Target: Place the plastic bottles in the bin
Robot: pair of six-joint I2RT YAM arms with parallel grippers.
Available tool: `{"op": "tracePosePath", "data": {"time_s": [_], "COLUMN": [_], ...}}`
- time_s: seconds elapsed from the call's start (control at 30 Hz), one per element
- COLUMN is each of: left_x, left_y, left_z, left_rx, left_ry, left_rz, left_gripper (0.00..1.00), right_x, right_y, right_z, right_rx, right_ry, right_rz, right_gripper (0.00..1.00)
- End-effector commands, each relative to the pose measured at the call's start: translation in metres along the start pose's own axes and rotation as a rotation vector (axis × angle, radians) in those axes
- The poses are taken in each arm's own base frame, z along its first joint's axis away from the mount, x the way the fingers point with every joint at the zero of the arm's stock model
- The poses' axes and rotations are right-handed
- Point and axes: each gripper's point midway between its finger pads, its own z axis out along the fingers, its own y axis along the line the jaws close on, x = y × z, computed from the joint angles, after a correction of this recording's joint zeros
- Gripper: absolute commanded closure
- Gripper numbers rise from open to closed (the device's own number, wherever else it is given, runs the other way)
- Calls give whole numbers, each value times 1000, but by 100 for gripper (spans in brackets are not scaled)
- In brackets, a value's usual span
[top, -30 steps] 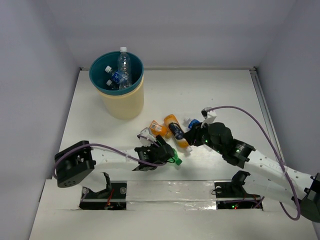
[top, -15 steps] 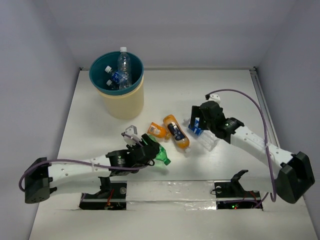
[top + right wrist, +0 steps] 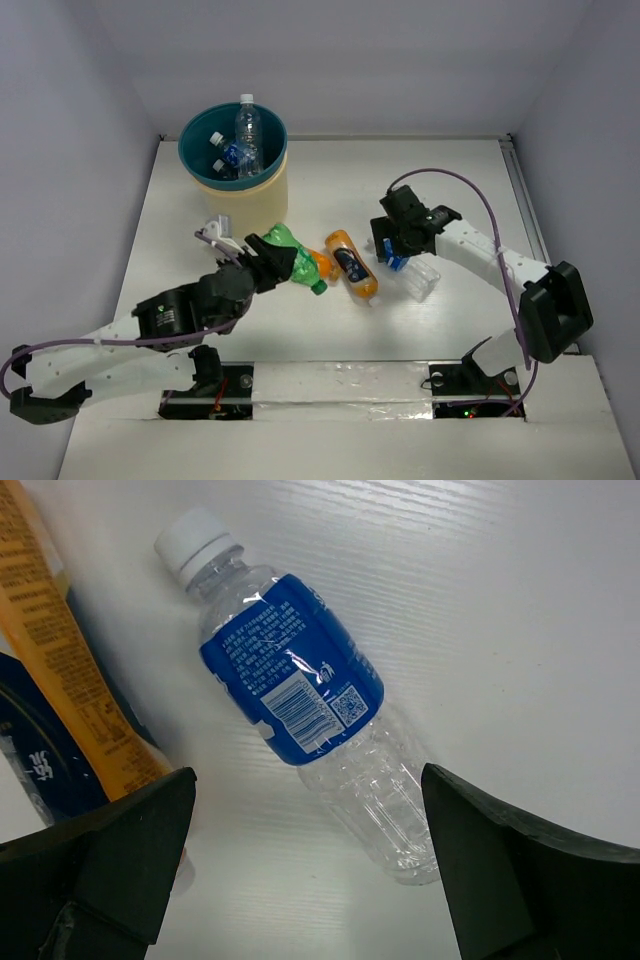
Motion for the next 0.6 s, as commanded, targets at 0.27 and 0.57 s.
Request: {"op": "tracePosePath", "data": {"time_s": [0.27, 0.57], "left_x": [-136, -236], "left_y": [-87, -100], "left_z": [-30, 16], "left_rx": [62, -76], "left_ry": [-285, -449], "left_rz": [162, 280], "left_gripper": [58, 58], "right_x": [29, 11], "right_y": [9, 5], "right_z": [48, 64], "right_rx": [-32, -24], "right_ry": [243, 239], "right_rz": [-227, -206], "right_gripper": [0, 17]}}
